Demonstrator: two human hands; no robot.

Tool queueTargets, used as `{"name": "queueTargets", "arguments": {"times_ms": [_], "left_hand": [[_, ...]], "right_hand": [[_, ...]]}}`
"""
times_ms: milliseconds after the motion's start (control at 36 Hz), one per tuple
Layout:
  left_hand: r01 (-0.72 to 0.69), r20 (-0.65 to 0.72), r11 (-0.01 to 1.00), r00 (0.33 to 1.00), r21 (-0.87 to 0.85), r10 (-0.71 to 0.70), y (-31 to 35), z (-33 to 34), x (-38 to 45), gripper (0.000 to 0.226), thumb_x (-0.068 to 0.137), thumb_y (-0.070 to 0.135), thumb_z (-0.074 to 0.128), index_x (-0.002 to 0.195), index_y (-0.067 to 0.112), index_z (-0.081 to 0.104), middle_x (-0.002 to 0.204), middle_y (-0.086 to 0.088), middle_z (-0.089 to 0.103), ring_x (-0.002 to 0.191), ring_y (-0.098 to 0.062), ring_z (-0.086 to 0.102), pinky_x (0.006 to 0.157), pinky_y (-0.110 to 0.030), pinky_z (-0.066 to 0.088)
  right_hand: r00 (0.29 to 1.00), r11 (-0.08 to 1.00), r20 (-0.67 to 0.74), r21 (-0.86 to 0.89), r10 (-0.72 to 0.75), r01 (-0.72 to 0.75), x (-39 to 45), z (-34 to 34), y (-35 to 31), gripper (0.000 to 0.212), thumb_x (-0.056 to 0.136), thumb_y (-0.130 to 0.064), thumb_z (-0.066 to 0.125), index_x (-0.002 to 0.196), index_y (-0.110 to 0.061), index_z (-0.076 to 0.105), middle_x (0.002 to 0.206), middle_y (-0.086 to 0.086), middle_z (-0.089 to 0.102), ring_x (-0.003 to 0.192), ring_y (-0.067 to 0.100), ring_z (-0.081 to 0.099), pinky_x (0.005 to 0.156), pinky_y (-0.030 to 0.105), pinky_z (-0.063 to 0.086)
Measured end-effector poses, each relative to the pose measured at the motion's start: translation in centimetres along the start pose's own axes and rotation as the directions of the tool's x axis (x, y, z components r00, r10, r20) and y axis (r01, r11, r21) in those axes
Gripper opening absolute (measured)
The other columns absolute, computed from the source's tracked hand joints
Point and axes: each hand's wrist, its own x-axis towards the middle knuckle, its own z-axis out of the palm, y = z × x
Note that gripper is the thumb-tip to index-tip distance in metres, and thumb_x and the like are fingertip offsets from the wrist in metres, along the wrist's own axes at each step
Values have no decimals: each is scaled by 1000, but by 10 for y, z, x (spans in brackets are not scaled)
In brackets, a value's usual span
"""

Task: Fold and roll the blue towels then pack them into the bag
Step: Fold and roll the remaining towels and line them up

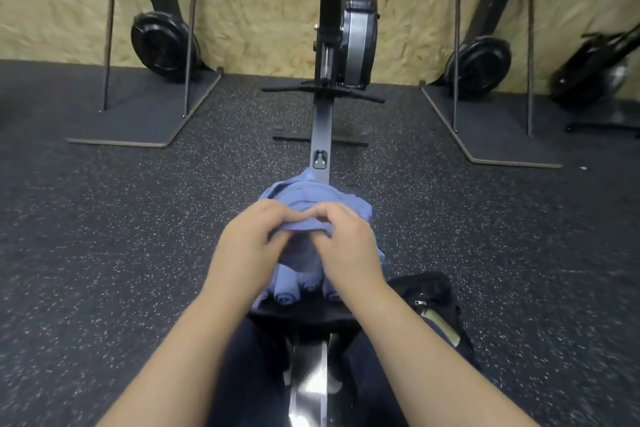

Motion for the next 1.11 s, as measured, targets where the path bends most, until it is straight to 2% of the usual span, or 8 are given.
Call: {"name": "queueTargets", "arguments": {"times_ms": [167, 250, 389, 611, 806, 889, 1000, 1111], "left_hand": [[-6, -57, 999, 998, -35, 4, 50, -10, -1, 21, 78, 18, 48, 86, 24, 66, 90, 12, 66, 89, -12, 58, 81, -27, 43], [14, -86, 992, 996, -124, -25, 72, -16, 2, 22, 83, 12, 49, 85, 29, 63, 87, 17, 67, 88, -5, 60, 79, -24, 45], [19, -116, 996, 993, -87, -29, 96, -35, -8, 29, 90, 5, 52, 85, 32, 59, 85, 21, 64, 80, 6, 56, 68, -12, 38], [21, -8, 998, 1000, 53, -20, 122, -54, -47, 30, 89, 13, 62, 106, 35, 50, 93, 24, 55, 87, -3, 51, 72, -19, 34], [-70, -62, 995, 996, -68, 65, 154, -61, -58, 12, 84, 17, 72, 81, 26, 65, 80, 11, 68, 76, -3, 59, 69, -22, 44], [-102, -138, 990, 987, -96, 88, 167, -71, -58, 22, 84, 19, 72, 97, 32, 62, 76, 12, 63, 73, 0, 57, 66, -13, 41], [-126, -82, 990, 989, -56, 121, 179, -84, -58, 52, 87, 20, 69, 125, 46, 46, 79, 12, 60, 73, 4, 55, 67, -8, 38], [-152, -34, 987, 988, 50, 154, 185, -93, -57, 27, 87, 20, 68, 109, 34, 68, 97, 16, 69, 94, 0, 61, 83, -16, 44]], "right_hand": [[997, 995, -28, -72, 67, -68, -14, -28, -14, 6, 91, -22, 60, 94, -20, 64, 92, -7, 65, 80, 9, 51, 70, 28, 35], [988, 976, -46, -157, 146, -151, -11, -39, -12, 17, 92, -19, 52, 103, -22, 65, 103, 1, 68, 95, 25, 58, 76, 35, 44], [976, 976, -137, -116, 170, -187, -21, -70, -15, 23, 93, -15, 46, 98, -23, 67, 98, 0, 69, 91, 23, 59, 72, 32, 44], [970, 1000, -241, 13, 25, -23, -51, -115, -63, 16, 95, -28, 54, 84, -18, 60, 79, -8, 61, 80, 13, 56, 70, 30, 43], [968, 992, -220, -57, -119, 109, -69, -135, -104, 10, 88, -26, 64, 79, -21, 62, 80, -8, 62, 79, 11, 56, 70, 29, 43], [957, 981, -217, -70, -193, 182, -77, -137, -112, 12, 86, -27, 67, 78, -20, 65, 76, -10, 62, 75, 8, 56, 69, 28, 43], [932, 957, -219, -68, -290, 282, -85, -139, -121, 6, 84, -20, 70, 79, -17, 69, 79, -8, 65, 76, 9, 58, 72, 28, 46], [901, 931, -235, -91, -365, 354, -90, -138, -130, 4, 83, -13, 69, 81, -16, 71, 79, -9, 64, 78, 7, 56, 72, 24, 44]]}}
